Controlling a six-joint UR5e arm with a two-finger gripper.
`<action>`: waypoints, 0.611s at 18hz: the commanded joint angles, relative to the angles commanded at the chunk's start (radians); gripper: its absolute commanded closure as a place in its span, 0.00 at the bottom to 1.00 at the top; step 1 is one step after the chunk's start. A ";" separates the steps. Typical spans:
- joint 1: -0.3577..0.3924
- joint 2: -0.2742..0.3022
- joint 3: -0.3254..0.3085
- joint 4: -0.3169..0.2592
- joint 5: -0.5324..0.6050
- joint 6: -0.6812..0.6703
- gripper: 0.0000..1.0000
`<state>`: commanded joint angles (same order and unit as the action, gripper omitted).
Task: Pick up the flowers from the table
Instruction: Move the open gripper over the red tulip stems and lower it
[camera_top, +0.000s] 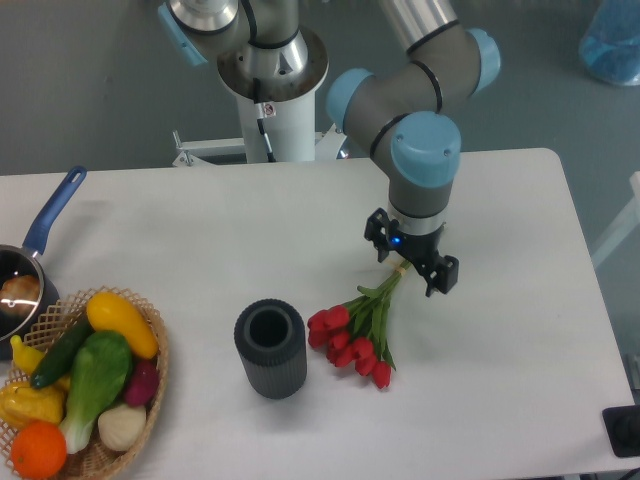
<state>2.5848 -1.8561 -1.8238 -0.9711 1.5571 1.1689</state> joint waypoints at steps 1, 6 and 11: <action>-0.018 -0.005 0.000 0.000 -0.006 -0.003 0.00; -0.048 -0.067 0.001 0.055 -0.003 -0.006 0.00; -0.058 -0.123 0.023 0.101 -0.002 0.003 0.00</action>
<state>2.5265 -1.9787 -1.8009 -0.8698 1.5555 1.1720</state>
